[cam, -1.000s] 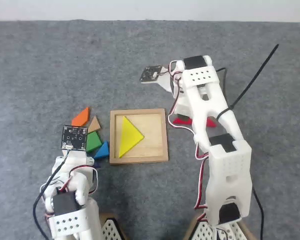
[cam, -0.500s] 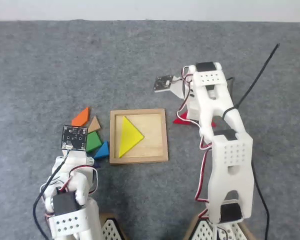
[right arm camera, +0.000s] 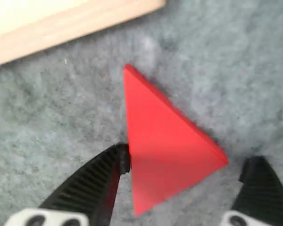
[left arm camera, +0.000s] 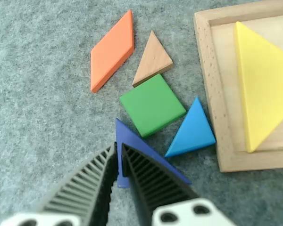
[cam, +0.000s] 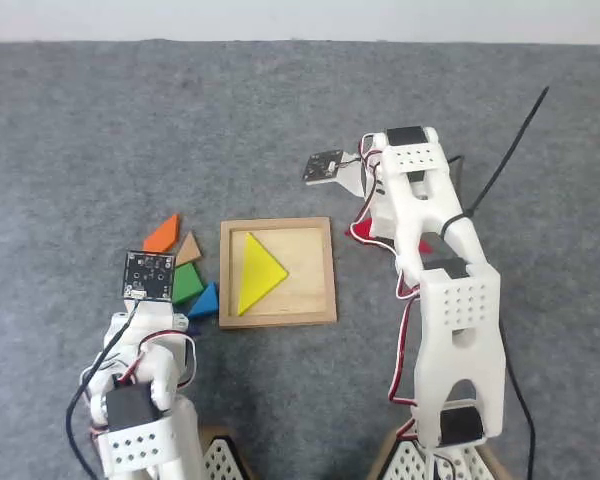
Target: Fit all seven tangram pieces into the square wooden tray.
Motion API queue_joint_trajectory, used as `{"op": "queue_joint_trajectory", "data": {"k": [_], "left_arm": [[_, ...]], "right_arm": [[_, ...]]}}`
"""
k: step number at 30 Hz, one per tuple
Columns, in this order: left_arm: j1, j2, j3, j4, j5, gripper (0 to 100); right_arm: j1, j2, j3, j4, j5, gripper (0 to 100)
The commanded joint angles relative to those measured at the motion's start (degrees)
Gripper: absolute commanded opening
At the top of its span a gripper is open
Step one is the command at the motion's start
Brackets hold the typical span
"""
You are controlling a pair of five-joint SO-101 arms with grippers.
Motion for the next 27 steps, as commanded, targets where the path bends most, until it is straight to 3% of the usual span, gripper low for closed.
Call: {"op": "queue_joint_trajectory", "data": {"k": [1, 15, 23, 27], "left_arm": [[0.35, -1.05, -0.48, 0.35, 0.35, 2], [0.35, -1.05, -0.48, 0.35, 0.35, 2], [0.35, -1.05, -0.48, 0.35, 0.35, 2], [0.35, -1.05, -0.48, 0.35, 0.35, 2]], "right_arm": [[-1.54, 0.04, 0.35, 0.22, -1.05, 30.7], [-4.53, -5.41, 0.09, 4.09, -12.75, 30.6], [-3.82, -4.88, 0.35, 4.79, -7.74, 23.2], [-1.1, -2.07, 0.09, 4.18, -4.4, 34.4]]}}
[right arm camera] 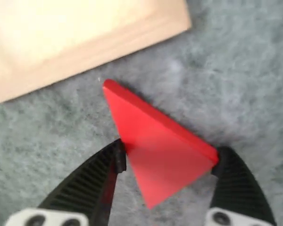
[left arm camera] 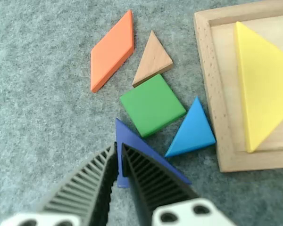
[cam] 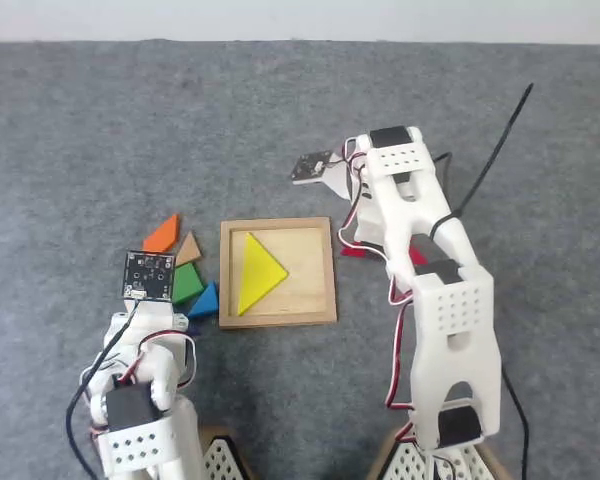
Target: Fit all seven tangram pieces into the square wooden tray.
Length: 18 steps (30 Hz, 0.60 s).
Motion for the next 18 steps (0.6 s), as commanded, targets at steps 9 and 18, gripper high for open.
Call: {"op": "queue_joint_trajectory", "data": {"k": [9, 18], "left_arm": [[0.35, -1.05, -0.48, 0.35, 0.35, 2], [0.35, -1.05, -0.48, 0.35, 0.35, 2]], "right_arm": [[4.44, 1.1, -0.97, -1.19, 6.33, 44.5], [4.79, 1.1, -0.88, -0.75, 11.52, 44.8]]}}
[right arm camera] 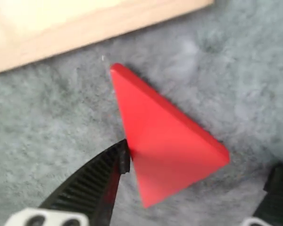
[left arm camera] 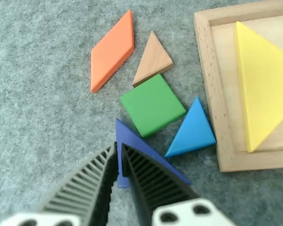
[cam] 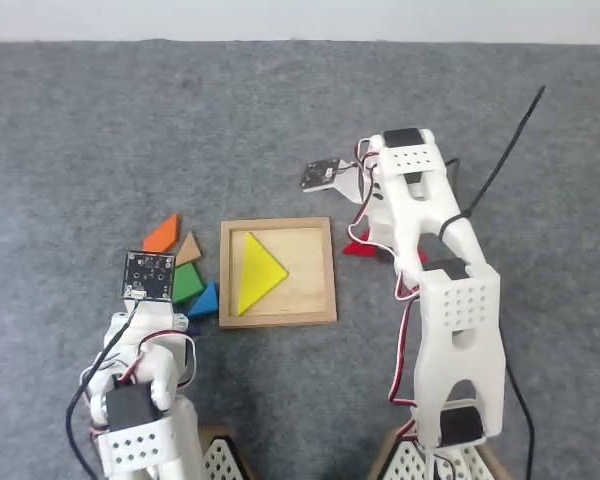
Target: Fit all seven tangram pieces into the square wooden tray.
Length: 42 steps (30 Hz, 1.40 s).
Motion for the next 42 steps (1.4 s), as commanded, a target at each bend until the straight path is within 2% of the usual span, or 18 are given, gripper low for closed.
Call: {"op": "queue_joint_trajectory", "data": {"k": [1, 18, 32, 37, 42], "left_arm": [[0.35, -1.05, -0.48, 0.35, 0.35, 2], [0.35, -1.05, -0.48, 0.35, 0.35, 2], [0.35, -1.05, -0.48, 0.35, 0.35, 2], [0.35, -1.05, -0.48, 0.35, 0.35, 2], [0.35, -1.05, -0.48, 0.35, 0.35, 2]], "right_arm": [[1.63, -0.31, -0.88, -0.92, 3.08, 44.8], [-0.13, -0.13, -0.7, -1.45, 4.92, 44.5], [-3.47, -0.92, -1.05, -2.15, 2.02, 44.5], [-3.56, -0.92, -1.05, -2.15, 2.02, 37.9], [-3.12, -0.48, -0.97, -1.98, 2.02, 37.3]]}}
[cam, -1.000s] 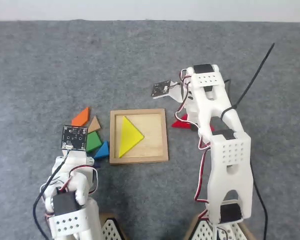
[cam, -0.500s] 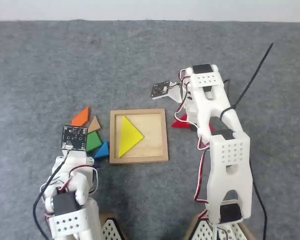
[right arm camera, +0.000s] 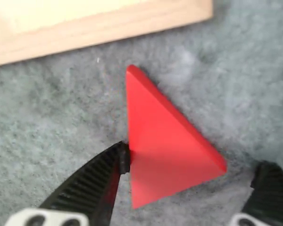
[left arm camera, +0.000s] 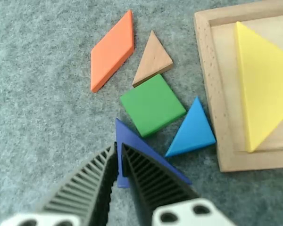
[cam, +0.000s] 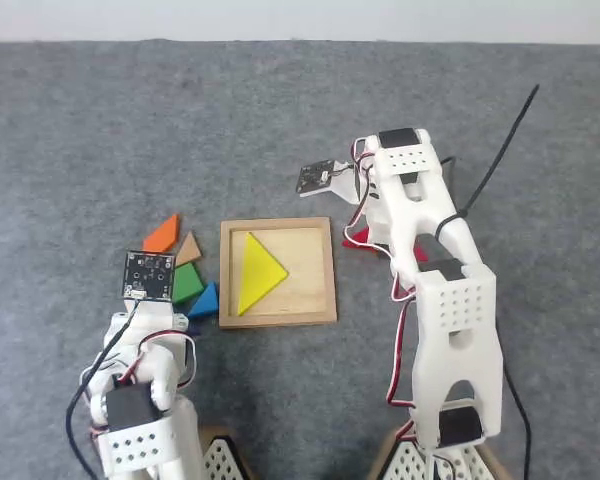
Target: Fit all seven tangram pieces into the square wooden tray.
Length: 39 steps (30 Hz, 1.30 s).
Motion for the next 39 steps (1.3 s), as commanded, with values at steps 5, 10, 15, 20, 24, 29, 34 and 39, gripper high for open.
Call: {"op": "queue_joint_trajectory", "data": {"k": [5, 10, 15, 20, 24, 29, 34, 39], "left_arm": [[0.35, -1.05, -0.48, 0.35, 0.35, 2], [0.35, -1.05, -0.48, 0.35, 0.35, 2], [0.35, -1.05, -0.48, 0.35, 0.35, 2], [0.35, -1.05, -0.48, 0.35, 0.35, 2], [0.35, -1.05, -0.48, 0.35, 0.35, 2], [0.35, -1.05, -0.48, 0.35, 0.35, 2], [0.35, -1.05, -0.48, 0.35, 0.35, 2], [0.35, -1.05, -0.48, 0.35, 0.35, 2]], "right_arm": [[-1.54, -0.84, -0.97, -0.57, -2.2, 31.4], [-1.45, -0.84, -1.05, 0.04, -2.29, 22.9], [-1.54, -0.84, -1.93, 0.22, -5.36, 20.1], [-1.54, -0.75, -7.38, 4.0, -8.44, 18.5], [-1.45, -0.75, -11.43, 6.81, -10.37, 17.6], [-1.45, -0.75, -14.24, 8.66, -12.31, 17.6], [-3.21, -0.75, -18.81, 12.0, -16.44, 17.6], [-9.27, -0.48, -20.92, 12.09, -25.93, 17.6]]}}
